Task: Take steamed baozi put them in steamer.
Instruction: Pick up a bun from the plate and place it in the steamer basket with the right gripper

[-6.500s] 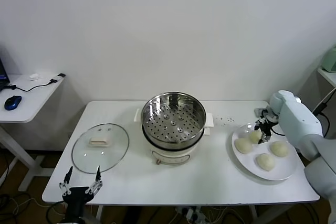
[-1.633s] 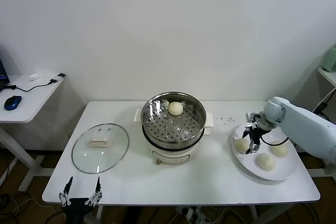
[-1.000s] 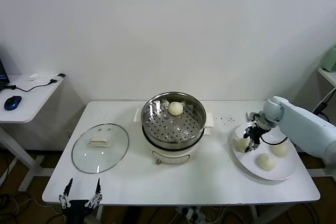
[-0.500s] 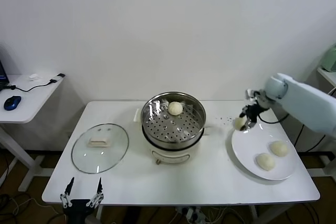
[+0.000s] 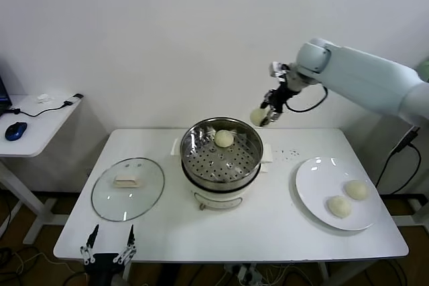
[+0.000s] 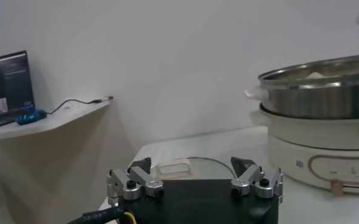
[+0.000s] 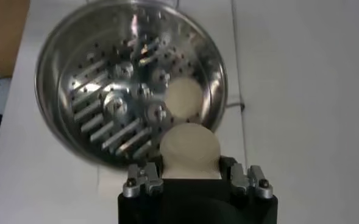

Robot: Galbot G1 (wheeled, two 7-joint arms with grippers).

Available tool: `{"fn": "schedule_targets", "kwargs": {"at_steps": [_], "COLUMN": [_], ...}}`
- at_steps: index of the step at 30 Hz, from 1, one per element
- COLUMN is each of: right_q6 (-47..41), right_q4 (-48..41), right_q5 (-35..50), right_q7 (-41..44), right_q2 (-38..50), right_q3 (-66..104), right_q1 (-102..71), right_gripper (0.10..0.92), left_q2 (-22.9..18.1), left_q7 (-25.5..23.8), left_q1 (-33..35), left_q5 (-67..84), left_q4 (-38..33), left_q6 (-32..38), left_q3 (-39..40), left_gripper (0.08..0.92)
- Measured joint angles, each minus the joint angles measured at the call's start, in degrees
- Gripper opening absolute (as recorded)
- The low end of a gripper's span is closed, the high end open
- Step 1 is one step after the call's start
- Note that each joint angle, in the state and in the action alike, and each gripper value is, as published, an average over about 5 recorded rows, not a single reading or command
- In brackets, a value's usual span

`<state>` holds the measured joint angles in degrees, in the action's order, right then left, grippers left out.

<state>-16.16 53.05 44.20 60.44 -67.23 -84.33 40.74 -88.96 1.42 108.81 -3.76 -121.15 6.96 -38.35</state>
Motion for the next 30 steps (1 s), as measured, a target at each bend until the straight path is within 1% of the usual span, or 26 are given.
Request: {"fn": "schedule_targets", "kwargs": {"at_steps": [7,15,28,30], "right_q6": [-2.0,-3.1,-3.0,-3.1], "right_q4": [-0.4,-2.4,-8.0,-8.7], "right_q5": [3.3,4.8,5.0,5.0], "right_q7": [-2.4,-3.8,-3.5,-3.6], "right_q2": [-7.6,-13.8,-19.8,-20.2], "right_q3": [-2.5,-4.8,-6.5,-6.6], "right_q1": [-1.2,-4.2,-9.1,-9.6], "right_gripper": [0.602,0.602,0.605,0.631], "left_q2": [0.3,0.7,0.8,0.9], "left_q7": [0.2,0.5,0.3,0.2], "left_q1": [0.7,1.3,0.8,0.7], "left_q5": [0.4,1.2,1.2,1.2], "left_q4": [-0.7,-0.5,-0.1,0.0], "left_q6": [0.7,1.3,0.6,0.5], "left_q3": [-0.1,-0.8,-1.3,-1.5], "left_gripper": [0.823,0.823,0.823,0.823]}}
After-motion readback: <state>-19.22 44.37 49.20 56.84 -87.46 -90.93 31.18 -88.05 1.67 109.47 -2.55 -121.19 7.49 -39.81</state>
